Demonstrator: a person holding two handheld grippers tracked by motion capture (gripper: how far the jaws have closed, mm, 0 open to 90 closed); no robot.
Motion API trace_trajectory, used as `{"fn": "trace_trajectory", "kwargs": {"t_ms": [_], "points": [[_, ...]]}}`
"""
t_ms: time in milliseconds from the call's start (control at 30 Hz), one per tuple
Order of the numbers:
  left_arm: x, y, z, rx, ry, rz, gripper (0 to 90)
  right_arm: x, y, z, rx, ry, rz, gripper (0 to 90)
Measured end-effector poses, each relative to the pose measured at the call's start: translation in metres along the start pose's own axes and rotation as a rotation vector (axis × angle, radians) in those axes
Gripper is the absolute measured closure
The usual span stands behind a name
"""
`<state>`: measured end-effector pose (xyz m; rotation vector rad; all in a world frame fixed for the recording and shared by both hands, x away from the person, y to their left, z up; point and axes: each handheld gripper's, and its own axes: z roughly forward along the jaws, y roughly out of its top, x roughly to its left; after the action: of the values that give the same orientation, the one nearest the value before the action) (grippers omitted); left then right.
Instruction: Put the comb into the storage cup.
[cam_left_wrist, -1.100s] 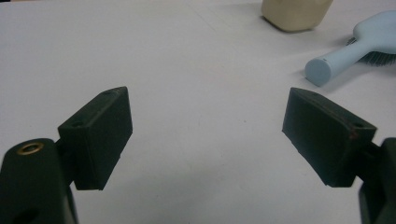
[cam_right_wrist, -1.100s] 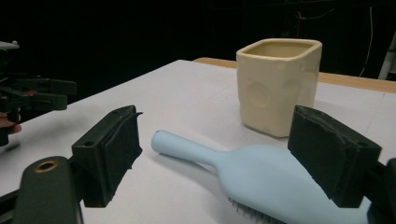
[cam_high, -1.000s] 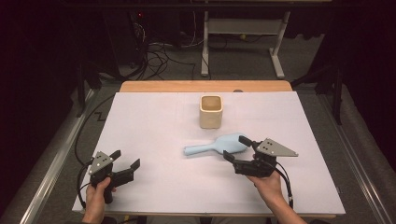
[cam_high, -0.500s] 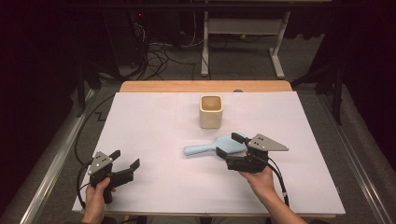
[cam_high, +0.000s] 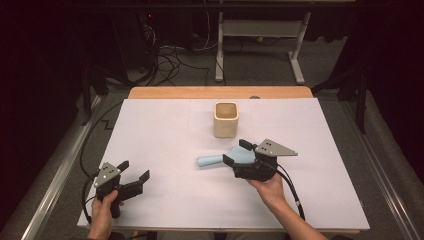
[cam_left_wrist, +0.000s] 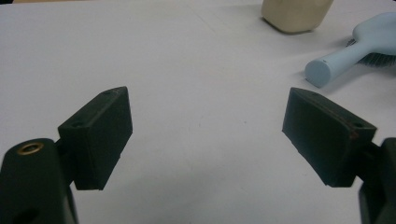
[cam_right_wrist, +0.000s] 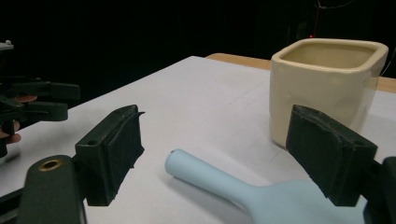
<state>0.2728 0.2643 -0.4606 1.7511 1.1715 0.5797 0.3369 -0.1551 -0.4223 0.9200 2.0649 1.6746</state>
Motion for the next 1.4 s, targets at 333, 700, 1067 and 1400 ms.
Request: {"fn": "trace_trajectory", "kwargs": {"t_ms": [333, 700, 1067, 1400], "points": [[0.0, 0.0, 0.0, 0.0, -0.004, 0.005, 16.9, -0.001, 0.01, 0.023, 0.088, 0.049, 0.028, 23.5], [-0.001, 0.0, 0.0, 0.001, -0.01, 0.008, 16.9, 0.003, 0.021, 0.044, 0.137, 0.044, 0.002, 28.0], [0.001, 0.0, -0.001, -0.013, 0.011, -0.013, 17.0, 0.006, 0.032, 0.063, 0.305, -0.008, 0.004, 42.5], [0.001, 0.0, -0.001, -0.012, 0.01, -0.009, 16.9, 0.003, 0.04, 0.087, 0.534, 0.032, 0.006, 48.5]]}}
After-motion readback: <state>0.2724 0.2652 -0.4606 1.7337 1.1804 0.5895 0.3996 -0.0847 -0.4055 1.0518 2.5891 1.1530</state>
